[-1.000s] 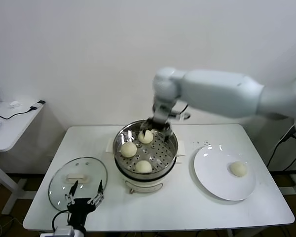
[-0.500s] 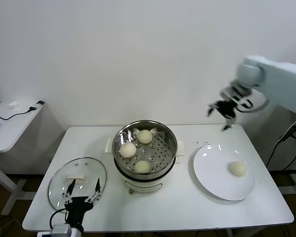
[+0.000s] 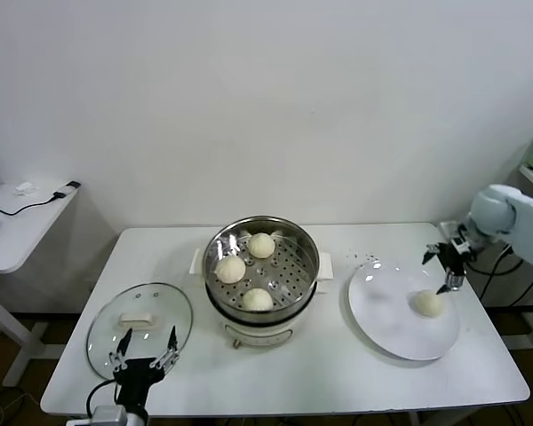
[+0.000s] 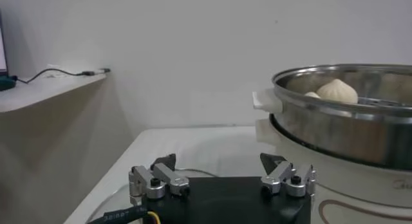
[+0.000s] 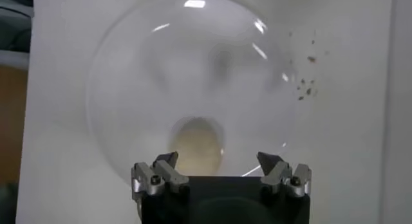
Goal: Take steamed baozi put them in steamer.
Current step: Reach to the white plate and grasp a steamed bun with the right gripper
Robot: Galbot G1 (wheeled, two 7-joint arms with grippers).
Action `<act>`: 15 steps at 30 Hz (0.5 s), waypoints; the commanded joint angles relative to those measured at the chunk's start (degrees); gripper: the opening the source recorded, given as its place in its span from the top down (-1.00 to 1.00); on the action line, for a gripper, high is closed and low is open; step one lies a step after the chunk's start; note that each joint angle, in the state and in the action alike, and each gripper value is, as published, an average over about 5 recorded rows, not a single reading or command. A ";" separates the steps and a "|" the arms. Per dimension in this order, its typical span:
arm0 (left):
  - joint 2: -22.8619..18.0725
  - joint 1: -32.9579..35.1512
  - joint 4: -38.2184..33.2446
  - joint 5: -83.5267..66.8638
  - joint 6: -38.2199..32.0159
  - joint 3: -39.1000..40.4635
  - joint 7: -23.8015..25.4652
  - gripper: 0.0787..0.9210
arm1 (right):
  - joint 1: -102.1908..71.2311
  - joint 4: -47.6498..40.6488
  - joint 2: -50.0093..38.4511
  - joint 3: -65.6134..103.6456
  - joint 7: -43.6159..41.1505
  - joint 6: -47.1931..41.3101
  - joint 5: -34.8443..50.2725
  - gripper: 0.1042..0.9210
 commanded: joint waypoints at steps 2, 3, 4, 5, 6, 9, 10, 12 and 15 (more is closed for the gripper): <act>-0.13 0.03 0.17 0.24 0.10 0.15 0.03 -0.77 | -12.67 -3.84 -0.69 10.12 2.21 -3.32 -3.34 -0.76; -0.14 0.03 0.19 0.27 0.10 0.18 0.03 -0.77 | -12.88 -4.15 -0.31 10.39 2.37 -3.41 -3.47 -0.76; -0.13 0.05 0.18 0.28 0.10 0.20 0.04 -0.77 | -13.05 -4.37 0.02 10.66 2.52 -3.53 -3.60 -0.76; -0.13 0.06 0.15 0.29 0.11 0.20 0.04 -0.77 | -13.22 -4.58 0.39 10.94 2.68 -3.67 -3.71 -0.76; -0.12 0.06 0.12 0.29 0.12 0.20 0.05 -0.77 | -13.36 -4.75 0.76 11.14 2.81 -3.78 -3.78 -0.76; -0.10 0.11 -0.03 0.28 0.12 0.17 0.05 -0.77 | -13.64 -4.98 1.68 11.41 3.18 -4.20 -3.77 -0.76; -0.09 0.14 -0.07 0.27 0.11 0.16 0.04 -0.77 | -13.72 -5.03 1.92 11.41 3.26 -4.29 -3.80 -0.76; -0.08 0.22 -0.12 0.25 0.05 0.15 0.03 -0.77 | -13.96 -5.12 2.38 11.46 3.47 -4.45 -3.93 -0.76; -0.09 0.34 -0.20 0.21 -0.02 0.16 -0.01 -0.77 | -14.48 -5.36 2.92 11.89 3.90 -4.59 -4.68 -0.76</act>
